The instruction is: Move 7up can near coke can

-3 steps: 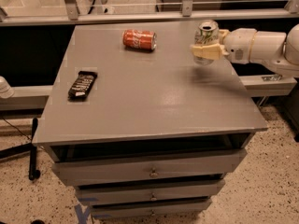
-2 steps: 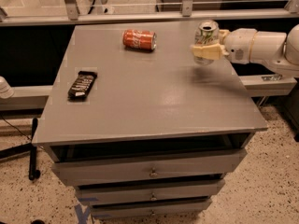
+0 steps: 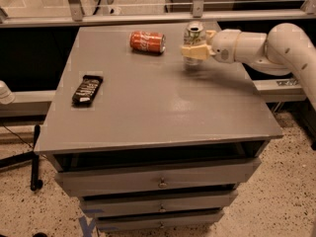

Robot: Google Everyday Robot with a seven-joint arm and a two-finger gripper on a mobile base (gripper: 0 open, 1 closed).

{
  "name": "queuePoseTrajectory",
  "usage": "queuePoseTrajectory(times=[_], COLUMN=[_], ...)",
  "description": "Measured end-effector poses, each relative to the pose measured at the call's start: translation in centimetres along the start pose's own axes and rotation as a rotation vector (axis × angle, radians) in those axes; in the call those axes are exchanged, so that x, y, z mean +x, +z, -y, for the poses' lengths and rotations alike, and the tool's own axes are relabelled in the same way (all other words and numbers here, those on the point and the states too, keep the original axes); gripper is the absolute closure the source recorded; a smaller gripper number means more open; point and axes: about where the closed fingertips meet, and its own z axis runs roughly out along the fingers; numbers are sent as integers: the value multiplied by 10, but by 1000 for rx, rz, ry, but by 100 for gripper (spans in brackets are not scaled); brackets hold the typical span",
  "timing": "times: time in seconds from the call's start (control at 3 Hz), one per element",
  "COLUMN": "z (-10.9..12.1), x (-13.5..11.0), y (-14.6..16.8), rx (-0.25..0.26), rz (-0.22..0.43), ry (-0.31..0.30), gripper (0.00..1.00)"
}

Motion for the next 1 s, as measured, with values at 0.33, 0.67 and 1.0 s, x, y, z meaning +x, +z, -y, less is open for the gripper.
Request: queuePoseTrajectory(times=[0.33, 0.67, 1.0], z=[23, 46, 57], x=[7, 5, 5], y=[42, 67, 79], rx=[-6, 7, 11], rz=[3, 12, 15], ry=[-13, -30, -29], gripper=[100, 100, 100])
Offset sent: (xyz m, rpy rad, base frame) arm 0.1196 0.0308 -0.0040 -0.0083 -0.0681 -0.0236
